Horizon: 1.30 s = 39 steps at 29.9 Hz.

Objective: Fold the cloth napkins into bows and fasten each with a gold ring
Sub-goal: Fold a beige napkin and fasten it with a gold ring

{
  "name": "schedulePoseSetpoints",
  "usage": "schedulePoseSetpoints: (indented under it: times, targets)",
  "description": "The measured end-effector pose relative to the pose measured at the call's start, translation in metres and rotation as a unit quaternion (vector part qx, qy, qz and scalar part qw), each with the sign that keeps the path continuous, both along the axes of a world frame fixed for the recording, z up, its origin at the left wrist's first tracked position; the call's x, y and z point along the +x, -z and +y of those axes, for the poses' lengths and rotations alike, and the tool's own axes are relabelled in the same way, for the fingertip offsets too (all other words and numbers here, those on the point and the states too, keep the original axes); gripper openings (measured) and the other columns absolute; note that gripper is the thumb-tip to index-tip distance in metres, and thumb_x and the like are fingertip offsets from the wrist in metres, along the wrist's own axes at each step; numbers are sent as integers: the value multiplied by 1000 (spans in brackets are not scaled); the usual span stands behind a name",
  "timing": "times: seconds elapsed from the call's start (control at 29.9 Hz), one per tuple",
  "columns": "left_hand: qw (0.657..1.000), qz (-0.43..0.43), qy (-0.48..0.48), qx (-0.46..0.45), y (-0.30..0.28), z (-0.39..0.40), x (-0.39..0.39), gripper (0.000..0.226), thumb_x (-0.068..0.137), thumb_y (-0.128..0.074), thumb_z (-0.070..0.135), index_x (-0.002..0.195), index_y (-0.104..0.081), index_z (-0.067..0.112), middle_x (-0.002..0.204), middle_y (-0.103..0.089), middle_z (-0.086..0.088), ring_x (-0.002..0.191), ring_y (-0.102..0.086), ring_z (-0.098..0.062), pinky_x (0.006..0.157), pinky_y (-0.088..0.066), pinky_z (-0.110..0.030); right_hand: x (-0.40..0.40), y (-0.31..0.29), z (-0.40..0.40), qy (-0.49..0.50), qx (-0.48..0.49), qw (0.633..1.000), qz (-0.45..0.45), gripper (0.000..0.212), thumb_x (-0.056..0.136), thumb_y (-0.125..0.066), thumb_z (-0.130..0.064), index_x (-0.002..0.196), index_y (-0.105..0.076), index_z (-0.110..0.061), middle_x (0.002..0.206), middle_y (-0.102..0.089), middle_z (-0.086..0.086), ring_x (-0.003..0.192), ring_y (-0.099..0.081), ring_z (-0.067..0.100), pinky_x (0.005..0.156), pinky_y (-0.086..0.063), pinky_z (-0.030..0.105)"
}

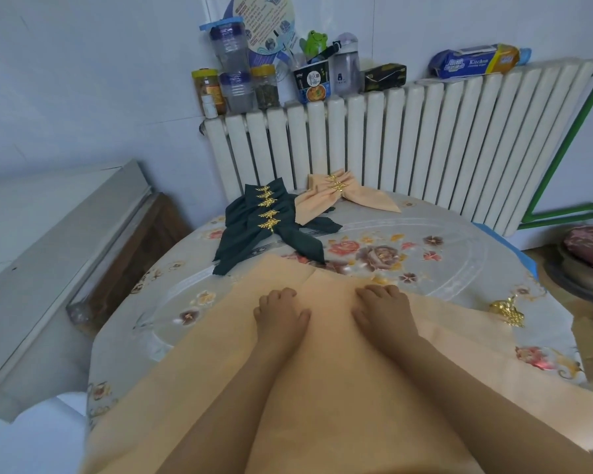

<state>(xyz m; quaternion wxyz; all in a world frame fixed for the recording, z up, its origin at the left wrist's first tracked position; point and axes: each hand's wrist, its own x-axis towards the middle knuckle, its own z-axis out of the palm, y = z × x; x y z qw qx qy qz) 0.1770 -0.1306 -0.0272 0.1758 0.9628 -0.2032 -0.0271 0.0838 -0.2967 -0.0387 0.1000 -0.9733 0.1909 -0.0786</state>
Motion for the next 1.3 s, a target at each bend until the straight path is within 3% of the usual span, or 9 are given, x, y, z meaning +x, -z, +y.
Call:
schedulePoseSetpoints:
  times: [0.13, 0.23, 0.33, 0.5, 0.63, 0.8, 1.04, 1.14, 1.3]
  targets:
    - [994, 103, -36, -21, -3, -21, 43, 54, 83, -62, 43, 131, -46, 23, 129, -53, -1, 122, -45, -23, 101, -30, -35, 45, 4, -9, 46, 70, 996, -22, 36, 91, -48, -42, 123, -55, -25, 122, -54, 0, 118, -41, 21, 98, -29, 34]
    - [983, 144, -16, -110, -1, -22, 51, 25, 80, -66, 34, 102, -60, 24, 102, -61, 3, 107, -56, -22, 96, -41, -35, 56, -1, -11, 63, 144, 987, -25, 29, 86, -56, -42, 111, -60, -28, 111, -60, -3, 112, -47, 20, 94, -32, 34]
    - [974, 136, 5, -183, 6, -20, 60, 12, 82, -66, 29, 91, -58, 25, 97, -60, 6, 97, -58, -17, 88, -45, -31, 66, 1, -14, 60, 188, 980, -34, 16, 83, -58, -40, 95, -59, -30, 100, -61, -5, 104, -52, 20, 88, -37, 33]
    - [967, 167, 30, -190, 9, -29, 69, 30, 61, -62, 44, 86, -53, 31, 88, -56, 8, 91, -56, -18, 84, -46, -33, 72, -2, -18, 74, 247, 965, -44, 9, 84, -61, -41, 87, -60, -32, 85, -58, -13, 94, -53, 12, 85, -36, 29]
    - [968, 182, 74, -158, 6, -28, 81, 43, 75, -60, 49, 57, -33, 21, 58, -32, 5, 58, -35, -15, 57, -28, -29, 77, -5, -25, 85, 330, 940, -33, 13, 79, -70, -35, 73, -66, -25, 72, -60, -14, 81, -58, 11, 80, -45, 32]
    - [954, 224, 77, -184, 5, -20, 89, 36, 79, -72, 32, 60, -46, 15, 64, -35, -5, 58, -34, -15, 57, -26, -27, 78, -15, -31, 66, 346, 936, -1, 9, 78, -74, -32, 73, -69, -26, 74, -65, -12, 79, -62, 11, 77, -51, 31]
    - [957, 207, 41, -200, 10, -22, 87, 32, 77, -73, 37, 65, -60, 10, 63, -42, -4, 59, -37, -15, 56, -28, -29, 80, -12, -30, 58, 317, 946, -8, 9, 79, -72, -30, 72, -72, -24, 70, -64, -13, 75, -61, 10, 71, -51, 30]
    - [964, 172, 31, -202, 9, -22, 83, 31, 81, -68, 38, 73, -67, 8, 63, -55, 1, 60, -48, -13, 58, -36, -27, 79, -7, -25, 69, 279, 957, -28, 22, 80, -68, -36, 61, -61, -29, 63, -58, -12, 69, -54, 7, 57, -36, 22]
    - [966, 113, 22, -233, 17, -22, 74, 13, 81, -68, 38, 74, -68, 26, 63, -57, 14, 64, -50, -3, 61, -39, -22, 70, 6, -19, 68, 245, 961, -111, 6, 79, -67, -39, 82, -70, -34, 75, -67, -13, 81, -58, 10, 72, -43, 25]
